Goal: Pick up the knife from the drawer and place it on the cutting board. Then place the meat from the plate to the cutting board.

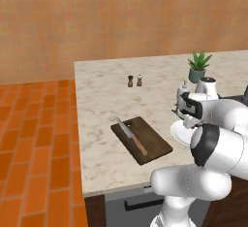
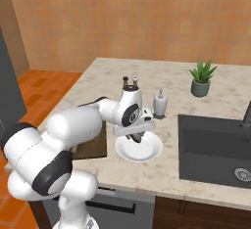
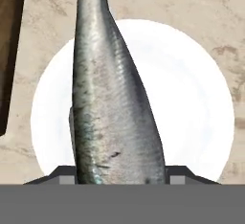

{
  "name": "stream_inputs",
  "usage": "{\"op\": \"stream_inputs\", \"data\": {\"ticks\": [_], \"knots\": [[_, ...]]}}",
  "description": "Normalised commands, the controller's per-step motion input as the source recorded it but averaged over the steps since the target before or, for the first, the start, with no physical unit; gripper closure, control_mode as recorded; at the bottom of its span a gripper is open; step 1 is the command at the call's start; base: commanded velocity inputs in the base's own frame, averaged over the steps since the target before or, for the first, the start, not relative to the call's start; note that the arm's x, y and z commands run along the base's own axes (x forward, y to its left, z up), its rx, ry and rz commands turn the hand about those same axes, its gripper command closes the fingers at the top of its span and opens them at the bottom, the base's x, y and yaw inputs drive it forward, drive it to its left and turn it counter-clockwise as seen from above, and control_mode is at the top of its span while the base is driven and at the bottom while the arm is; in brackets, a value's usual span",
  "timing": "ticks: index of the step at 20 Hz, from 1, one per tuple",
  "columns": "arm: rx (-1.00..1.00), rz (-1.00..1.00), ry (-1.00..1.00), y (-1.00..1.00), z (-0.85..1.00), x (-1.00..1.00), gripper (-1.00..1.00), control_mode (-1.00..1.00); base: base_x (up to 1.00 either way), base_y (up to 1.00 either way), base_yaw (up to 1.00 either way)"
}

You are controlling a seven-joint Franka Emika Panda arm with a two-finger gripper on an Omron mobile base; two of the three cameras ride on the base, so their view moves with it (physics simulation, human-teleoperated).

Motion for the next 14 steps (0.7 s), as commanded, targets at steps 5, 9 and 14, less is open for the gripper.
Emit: {"op": "stream_inputs", "data": {"ticks": [5,9,14], "knots": [[0.02,-0.15,-0.02,1.00,0.65,0.00,1.00,-1.00,0.00,0.00,0.00],[0.09,-0.16,-0.03,1.00,0.10,0.00,1.00,-1.00,0.00,0.00,0.00],[0.03,-0.02,0.02,0.63,-0.18,0.10,1.00,-1.00,0.00,0.00,0.00]]}}
